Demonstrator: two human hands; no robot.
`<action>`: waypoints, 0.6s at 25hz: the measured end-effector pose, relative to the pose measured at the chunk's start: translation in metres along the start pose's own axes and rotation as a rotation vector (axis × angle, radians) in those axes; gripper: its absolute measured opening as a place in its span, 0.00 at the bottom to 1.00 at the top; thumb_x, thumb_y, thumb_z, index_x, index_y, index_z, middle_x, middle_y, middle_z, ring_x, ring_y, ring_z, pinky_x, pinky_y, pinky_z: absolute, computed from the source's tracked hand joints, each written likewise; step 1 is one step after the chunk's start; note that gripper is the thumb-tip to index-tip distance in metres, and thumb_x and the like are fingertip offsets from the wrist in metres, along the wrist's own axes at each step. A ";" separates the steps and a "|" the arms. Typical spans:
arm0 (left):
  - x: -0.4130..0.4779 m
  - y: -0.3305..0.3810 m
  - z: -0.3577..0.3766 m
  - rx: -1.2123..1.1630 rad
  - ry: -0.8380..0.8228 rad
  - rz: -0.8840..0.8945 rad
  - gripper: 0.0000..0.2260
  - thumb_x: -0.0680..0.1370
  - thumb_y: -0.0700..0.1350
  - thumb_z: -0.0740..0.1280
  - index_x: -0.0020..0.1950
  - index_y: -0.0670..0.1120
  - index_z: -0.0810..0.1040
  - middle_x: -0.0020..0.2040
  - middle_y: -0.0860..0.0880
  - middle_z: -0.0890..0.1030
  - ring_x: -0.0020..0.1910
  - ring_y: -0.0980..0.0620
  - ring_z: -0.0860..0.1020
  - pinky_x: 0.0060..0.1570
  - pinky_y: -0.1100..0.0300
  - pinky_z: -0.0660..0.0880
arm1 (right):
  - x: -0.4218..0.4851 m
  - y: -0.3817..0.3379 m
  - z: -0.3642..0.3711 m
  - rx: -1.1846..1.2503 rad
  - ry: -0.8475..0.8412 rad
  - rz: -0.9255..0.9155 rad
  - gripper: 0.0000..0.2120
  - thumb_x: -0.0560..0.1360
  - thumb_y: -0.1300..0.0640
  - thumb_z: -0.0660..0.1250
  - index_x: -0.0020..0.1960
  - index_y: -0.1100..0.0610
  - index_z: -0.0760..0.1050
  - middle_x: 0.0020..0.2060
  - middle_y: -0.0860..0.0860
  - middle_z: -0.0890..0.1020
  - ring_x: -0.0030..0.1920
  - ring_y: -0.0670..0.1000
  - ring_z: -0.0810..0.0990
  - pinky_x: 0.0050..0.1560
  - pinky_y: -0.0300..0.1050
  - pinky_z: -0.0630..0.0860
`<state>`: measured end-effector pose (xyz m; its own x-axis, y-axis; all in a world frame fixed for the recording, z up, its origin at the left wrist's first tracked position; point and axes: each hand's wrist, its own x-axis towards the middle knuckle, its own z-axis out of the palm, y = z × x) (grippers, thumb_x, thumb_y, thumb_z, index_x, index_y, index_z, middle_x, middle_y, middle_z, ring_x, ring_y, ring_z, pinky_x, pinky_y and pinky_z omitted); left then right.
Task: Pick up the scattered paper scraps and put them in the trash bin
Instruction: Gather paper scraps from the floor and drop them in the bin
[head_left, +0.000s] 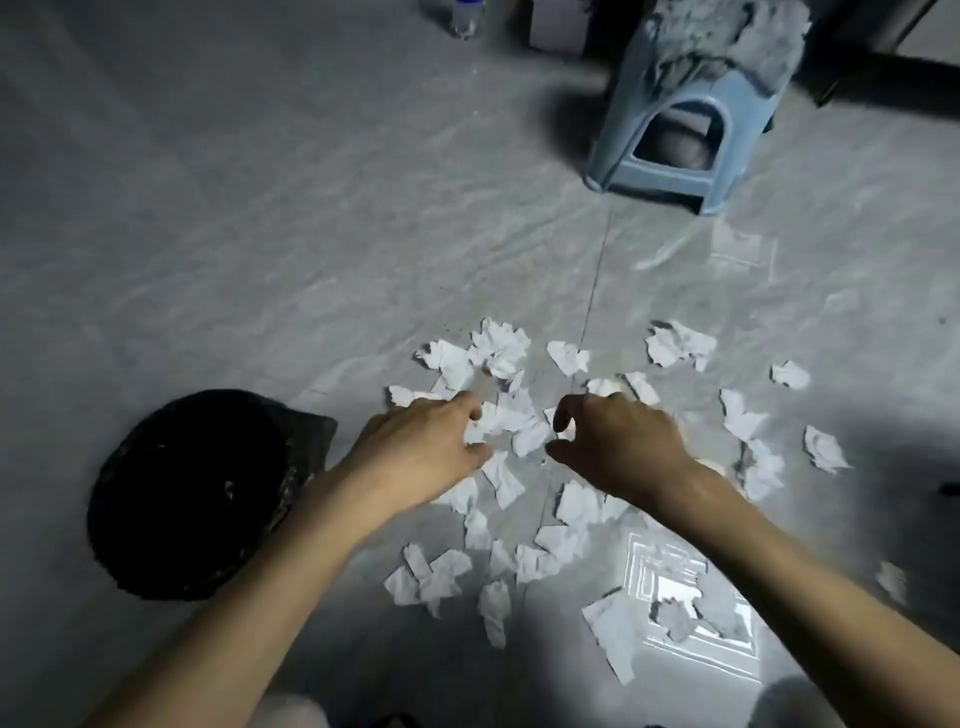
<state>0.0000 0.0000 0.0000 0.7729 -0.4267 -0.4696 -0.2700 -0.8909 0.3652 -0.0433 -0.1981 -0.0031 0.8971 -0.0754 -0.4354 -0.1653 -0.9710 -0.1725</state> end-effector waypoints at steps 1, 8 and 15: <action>0.010 -0.009 0.018 -0.012 -0.026 -0.015 0.16 0.73 0.58 0.61 0.59 0.55 0.70 0.56 0.54 0.81 0.55 0.47 0.78 0.51 0.52 0.73 | 0.014 -0.001 0.023 -0.020 -0.037 0.002 0.14 0.73 0.46 0.64 0.56 0.50 0.76 0.50 0.53 0.81 0.52 0.58 0.80 0.43 0.46 0.67; 0.079 -0.078 0.158 0.024 -0.168 0.043 0.10 0.74 0.52 0.61 0.54 0.52 0.74 0.55 0.49 0.82 0.51 0.46 0.79 0.46 0.56 0.72 | 0.071 0.010 0.197 -0.101 -0.270 -0.076 0.18 0.73 0.44 0.67 0.60 0.50 0.74 0.56 0.52 0.81 0.55 0.57 0.80 0.50 0.47 0.73; 0.079 -0.118 0.249 0.237 -0.350 0.106 0.15 0.72 0.49 0.66 0.58 0.48 0.73 0.57 0.45 0.79 0.55 0.42 0.77 0.45 0.56 0.70 | 0.049 0.014 0.309 -0.088 -0.243 -0.428 0.24 0.73 0.45 0.69 0.67 0.48 0.71 0.64 0.51 0.78 0.56 0.56 0.81 0.52 0.46 0.74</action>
<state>-0.0497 0.0327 -0.2807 0.5033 -0.5087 -0.6985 -0.4933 -0.8328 0.2511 -0.1279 -0.1450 -0.3002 0.7540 0.3787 -0.5366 0.2415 -0.9196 -0.3097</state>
